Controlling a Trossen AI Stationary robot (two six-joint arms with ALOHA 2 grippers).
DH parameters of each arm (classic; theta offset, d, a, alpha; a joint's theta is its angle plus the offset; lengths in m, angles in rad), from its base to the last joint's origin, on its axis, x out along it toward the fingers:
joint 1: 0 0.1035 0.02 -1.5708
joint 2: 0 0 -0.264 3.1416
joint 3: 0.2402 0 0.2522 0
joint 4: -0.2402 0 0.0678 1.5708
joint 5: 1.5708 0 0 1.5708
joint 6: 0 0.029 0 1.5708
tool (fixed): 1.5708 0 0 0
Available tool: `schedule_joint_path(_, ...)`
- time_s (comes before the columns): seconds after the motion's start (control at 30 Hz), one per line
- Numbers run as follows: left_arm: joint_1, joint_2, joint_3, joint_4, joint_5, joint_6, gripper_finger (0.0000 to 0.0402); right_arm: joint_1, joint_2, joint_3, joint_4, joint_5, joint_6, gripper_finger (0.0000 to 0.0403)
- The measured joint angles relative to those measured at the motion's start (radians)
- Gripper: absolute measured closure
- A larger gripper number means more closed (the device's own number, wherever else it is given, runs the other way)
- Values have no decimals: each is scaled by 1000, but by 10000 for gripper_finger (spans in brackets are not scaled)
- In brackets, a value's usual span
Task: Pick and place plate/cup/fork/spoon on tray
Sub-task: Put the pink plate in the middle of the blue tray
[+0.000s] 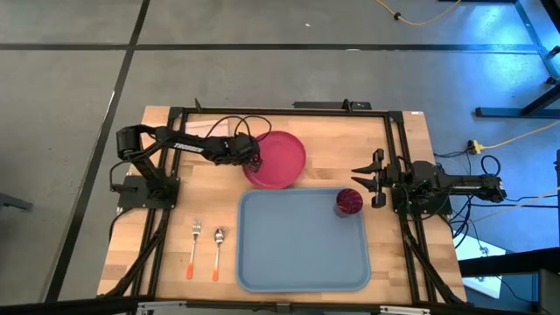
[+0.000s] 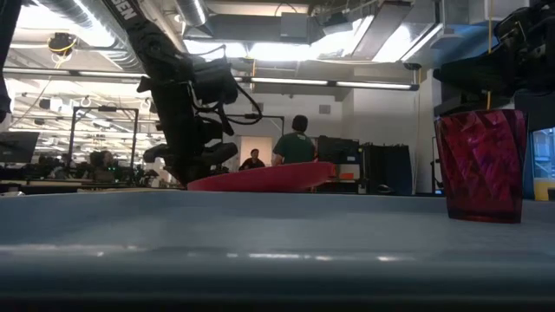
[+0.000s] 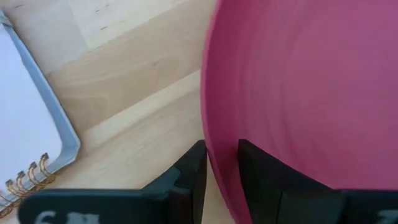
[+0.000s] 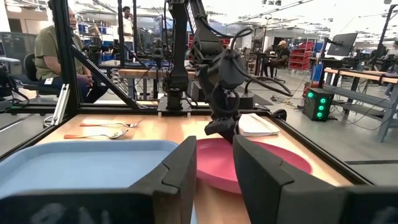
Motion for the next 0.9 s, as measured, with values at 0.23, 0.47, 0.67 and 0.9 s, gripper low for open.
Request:
schedule_joint_path(0.23,0,-2,0,2,-30,22,351,0,0,0,0,0,-2,293)
schedule_joint_path(0.47,1,-2,0,65,-120,21,387,0,0,0,0,0,-2,293)
schedule_joint_path(0.67,1,-2,0,166,-144,103,394,0,0,0,0,0,-2,293)
schedule_joint_path(0.9,2,-2,0,286,-176,218,395,0,0,0,0,0,-3,293)
